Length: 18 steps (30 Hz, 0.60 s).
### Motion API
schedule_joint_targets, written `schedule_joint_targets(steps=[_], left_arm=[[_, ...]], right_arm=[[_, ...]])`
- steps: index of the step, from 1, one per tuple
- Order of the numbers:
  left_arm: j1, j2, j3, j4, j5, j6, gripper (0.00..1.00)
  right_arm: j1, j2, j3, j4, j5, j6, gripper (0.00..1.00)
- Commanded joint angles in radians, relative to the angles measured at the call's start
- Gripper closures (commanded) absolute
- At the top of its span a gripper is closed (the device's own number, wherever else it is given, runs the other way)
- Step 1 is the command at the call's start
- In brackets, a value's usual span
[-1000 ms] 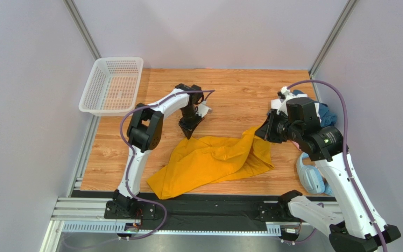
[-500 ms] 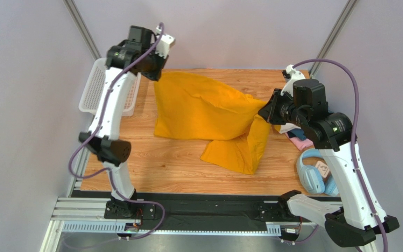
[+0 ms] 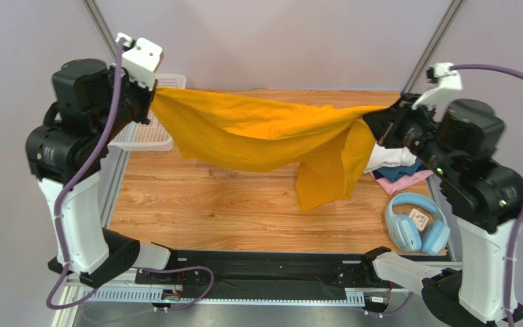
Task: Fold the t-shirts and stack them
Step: Flatten out the tshirt
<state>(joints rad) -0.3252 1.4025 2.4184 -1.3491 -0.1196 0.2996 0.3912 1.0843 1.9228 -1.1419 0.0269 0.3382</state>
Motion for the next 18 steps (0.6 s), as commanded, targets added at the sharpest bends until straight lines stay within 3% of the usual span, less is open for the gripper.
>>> schedule_joint_targets(steps=[1, 9, 14, 18], left_arm=[[0.002, -0.101, 0.067, -0.105, -0.101, 0.03, 1.0], [0.002, -0.289, -0.05, -0.022, -0.13, 0.029, 1.0], [0.002, -0.313, -0.27, 0.04, -0.115, 0.021, 1.0], [0.002, -0.301, -0.529, 0.193, -0.1, 0.024, 1.0]], right_arm=[[-0.002, -0.058, 0.171, -0.01, -0.01, -0.001, 1.0], [-0.002, -0.233, 0.16, -0.007, -0.117, 0.05, 1.0], [-0.002, -0.212, 0.016, -0.021, -0.105, 0.107, 1.0], [-0.003, -0.144, -0.135, 0.059, -0.079, 0.096, 1.0]])
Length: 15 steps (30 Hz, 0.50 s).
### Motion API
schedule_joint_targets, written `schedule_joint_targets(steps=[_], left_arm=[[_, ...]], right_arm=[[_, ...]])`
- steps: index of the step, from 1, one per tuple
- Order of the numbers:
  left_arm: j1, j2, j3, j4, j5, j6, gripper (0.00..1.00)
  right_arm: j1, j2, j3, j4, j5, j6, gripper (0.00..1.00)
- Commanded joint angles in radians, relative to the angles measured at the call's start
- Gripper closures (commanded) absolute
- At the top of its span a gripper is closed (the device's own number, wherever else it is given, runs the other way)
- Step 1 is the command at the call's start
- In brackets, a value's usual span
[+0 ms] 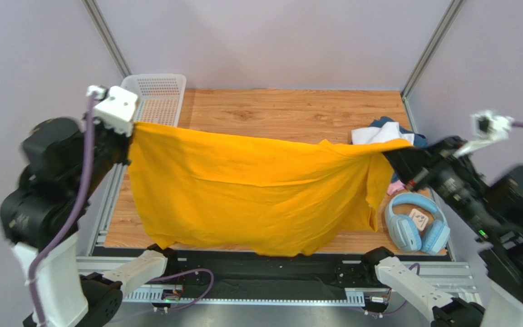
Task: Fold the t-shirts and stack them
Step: Flatten out the tshirt
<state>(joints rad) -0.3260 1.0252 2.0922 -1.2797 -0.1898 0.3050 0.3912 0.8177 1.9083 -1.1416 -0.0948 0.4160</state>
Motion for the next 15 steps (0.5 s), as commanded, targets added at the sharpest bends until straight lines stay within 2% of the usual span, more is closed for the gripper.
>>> schedule_joint_targets(steps=[1, 4, 8, 10, 11, 13, 15], left_arm=[[0.002, 0.087, -0.243, 0.152, -0.024, 0.023, 1.0], [0.004, 0.179, -0.351, 0.258, -0.033, 0.043, 1.0], [0.042, 0.422, -0.35, 0.359, -0.054, 0.065, 1.0], [0.067, 0.516, -0.304, 0.391, -0.068, 0.078, 1.0], [0.093, 0.617, -0.275, 0.39, -0.076, 0.08, 1.0], [0.114, 0.72, -0.17, 0.375, -0.085, 0.075, 1.0], [0.14, 0.84, -0.092, 0.361, -0.1, 0.078, 1.0]], right_arm=[[-0.002, 0.142, -0.138, 0.09, 0.055, 0.011, 1.0], [-0.014, 0.26, -0.202, 0.172, 0.093, -0.025, 1.0], [-0.113, 0.454, -0.304, 0.322, -0.017, 0.001, 1.0], [-0.173, 0.595, -0.33, 0.396, -0.057, 0.029, 1.0], [-0.184, 0.642, -0.336, 0.411, -0.074, 0.029, 1.0], [-0.201, 0.791, -0.315, 0.415, -0.063, 0.012, 1.0], [-0.216, 0.874, -0.278, 0.416, -0.066, 0.013, 1.0]])
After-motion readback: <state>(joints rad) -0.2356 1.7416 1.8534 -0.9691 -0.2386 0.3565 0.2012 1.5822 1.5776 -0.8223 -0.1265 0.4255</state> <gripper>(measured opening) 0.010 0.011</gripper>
